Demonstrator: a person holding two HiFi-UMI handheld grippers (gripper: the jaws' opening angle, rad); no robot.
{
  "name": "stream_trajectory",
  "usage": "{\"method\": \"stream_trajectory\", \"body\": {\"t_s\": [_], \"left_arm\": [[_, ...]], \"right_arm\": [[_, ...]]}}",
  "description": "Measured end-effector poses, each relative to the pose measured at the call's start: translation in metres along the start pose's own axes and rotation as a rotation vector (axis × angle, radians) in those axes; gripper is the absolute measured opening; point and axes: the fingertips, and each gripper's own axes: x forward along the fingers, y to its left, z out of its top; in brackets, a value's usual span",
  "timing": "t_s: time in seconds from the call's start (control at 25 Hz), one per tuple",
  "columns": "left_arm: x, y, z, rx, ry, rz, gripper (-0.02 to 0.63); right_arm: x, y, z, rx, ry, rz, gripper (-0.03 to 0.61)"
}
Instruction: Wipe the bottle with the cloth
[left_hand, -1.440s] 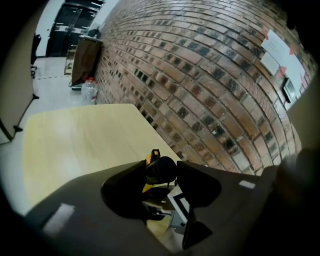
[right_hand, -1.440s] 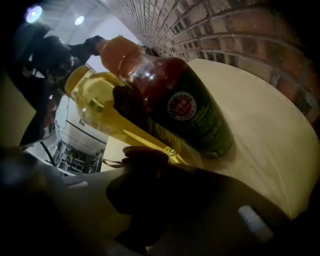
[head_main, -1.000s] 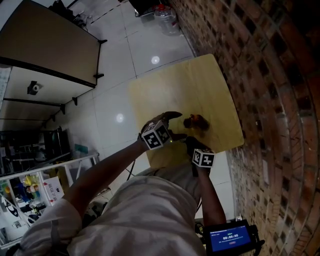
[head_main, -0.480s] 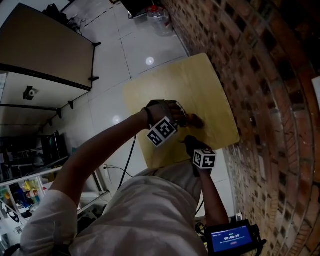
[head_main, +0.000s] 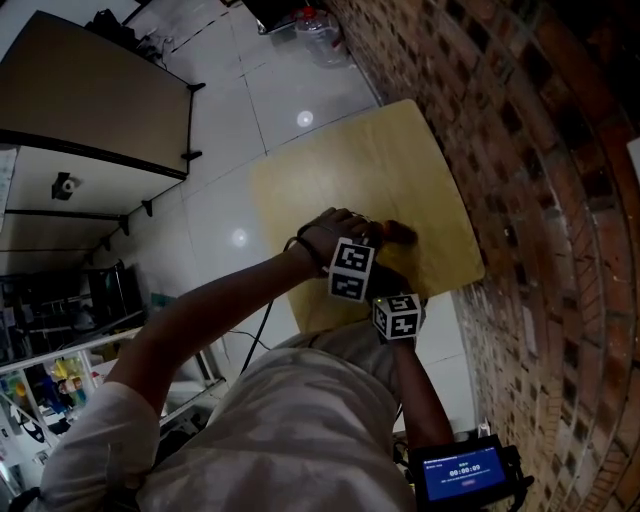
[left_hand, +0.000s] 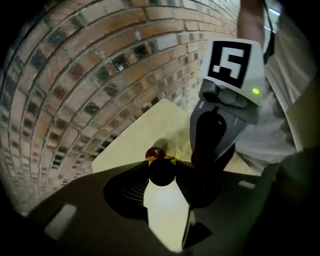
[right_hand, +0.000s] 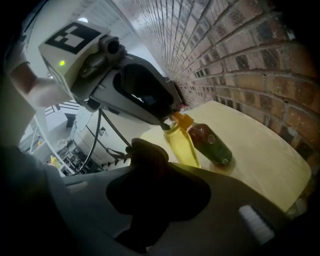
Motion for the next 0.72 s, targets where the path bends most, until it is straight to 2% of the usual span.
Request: {"method": "stream_trajectory", "body": {"t_s": [0.16,0.32,0.4,0.6,0.72], "left_arm": [[0.003,0.004,0.007,-0.189,0.039,0.003,0.187],[0.004,0.004,0.013,-0.361,0.019,-0.015,0.183],[0.003,0.004,0.014,-0.391,0.013,-0.017,0.181],[0.002,-0.001,0.011,-0.396,0.016,-0.001,0.179],[0.003,-0.001,0.01,-0.416,0.003,0.004,0.179]], "right_arm": [[0.003,0.002,0.025,0.093,-0.093,-0.017,0.081],[0.012,-0.005,0.028,0.176,-0.07,-0.029,0.08],[0.017,-0.009,0.021,0.256,-0.064,-0.012,0.08],[0.019,-0.023,0.008,0.482,-0.055,0.031,0.081],[0.025,-0.041,-0.009,0.595,-0.009,0.0,0.08]]}}
